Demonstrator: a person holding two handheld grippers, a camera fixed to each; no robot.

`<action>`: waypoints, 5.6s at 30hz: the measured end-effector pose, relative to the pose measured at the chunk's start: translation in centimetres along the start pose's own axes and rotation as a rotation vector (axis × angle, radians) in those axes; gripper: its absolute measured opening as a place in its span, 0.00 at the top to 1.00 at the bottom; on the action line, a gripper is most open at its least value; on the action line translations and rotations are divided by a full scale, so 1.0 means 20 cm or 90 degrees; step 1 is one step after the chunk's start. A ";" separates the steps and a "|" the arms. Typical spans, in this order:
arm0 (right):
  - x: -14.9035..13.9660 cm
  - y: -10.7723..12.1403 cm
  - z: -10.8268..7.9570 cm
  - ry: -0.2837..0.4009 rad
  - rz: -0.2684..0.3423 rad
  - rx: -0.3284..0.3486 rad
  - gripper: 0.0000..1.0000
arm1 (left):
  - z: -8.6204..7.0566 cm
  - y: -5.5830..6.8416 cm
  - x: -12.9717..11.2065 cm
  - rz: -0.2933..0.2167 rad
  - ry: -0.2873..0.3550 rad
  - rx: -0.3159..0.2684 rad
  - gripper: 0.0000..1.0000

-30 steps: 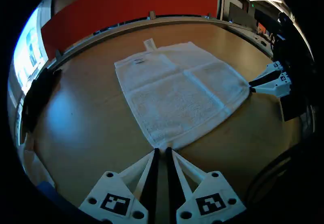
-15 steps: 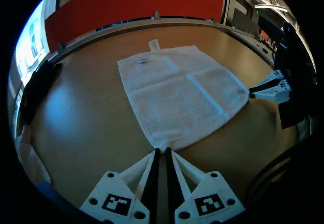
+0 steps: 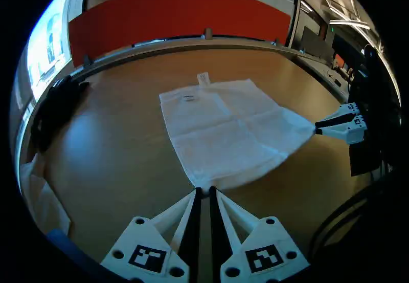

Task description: Fold towel

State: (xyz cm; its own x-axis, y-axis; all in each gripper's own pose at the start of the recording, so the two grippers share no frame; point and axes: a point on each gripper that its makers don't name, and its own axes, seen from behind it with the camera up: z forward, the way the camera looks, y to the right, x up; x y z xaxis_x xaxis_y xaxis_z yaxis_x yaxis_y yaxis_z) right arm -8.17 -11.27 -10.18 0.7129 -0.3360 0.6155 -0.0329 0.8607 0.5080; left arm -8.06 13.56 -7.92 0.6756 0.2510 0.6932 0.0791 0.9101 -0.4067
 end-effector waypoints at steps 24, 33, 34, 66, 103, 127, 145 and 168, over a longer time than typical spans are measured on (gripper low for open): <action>0.30 -0.08 -0.38 0.066 -0.002 0.003 0.88 | -0.33 0.07 0.20 -0.062 0.032 -0.010 0.89; 0.32 -0.11 -0.48 0.068 0.008 0.006 0.88 | -0.42 0.12 0.20 -0.071 0.025 -0.018 0.89; 0.31 -0.11 -0.49 0.067 0.007 0.006 0.88 | -0.43 0.13 0.19 -0.073 0.024 -0.019 0.89; 0.30 0.01 -0.28 0.042 0.001 -0.005 0.88 | -0.25 0.07 0.24 -0.093 0.024 -0.010 0.89; 0.30 0.26 0.13 0.004 0.006 -0.040 0.88 | 0.18 -0.04 0.28 -0.098 -0.011 -0.005 0.89; 0.25 0.37 0.31 -0.024 0.010 -0.093 0.76 | 0.38 -0.13 0.28 -0.123 -0.015 0.008 0.54; 0.31 0.42 0.32 -0.016 0.015 -0.119 0.45 | 0.34 -0.20 0.31 -0.110 0.000 0.033 0.29; 0.24 0.36 0.20 -0.016 0.014 -0.114 0.12 | 0.24 -0.21 0.24 -0.108 -0.004 0.052 0.29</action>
State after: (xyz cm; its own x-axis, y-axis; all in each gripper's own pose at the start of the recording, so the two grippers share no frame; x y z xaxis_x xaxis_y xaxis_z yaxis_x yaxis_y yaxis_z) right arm -7.87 -8.17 -1.14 0.6957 -0.3243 0.6410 0.0794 0.9216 0.3800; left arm -8.70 12.52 0.09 0.6530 0.0931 0.7517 0.1318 0.9633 -0.2338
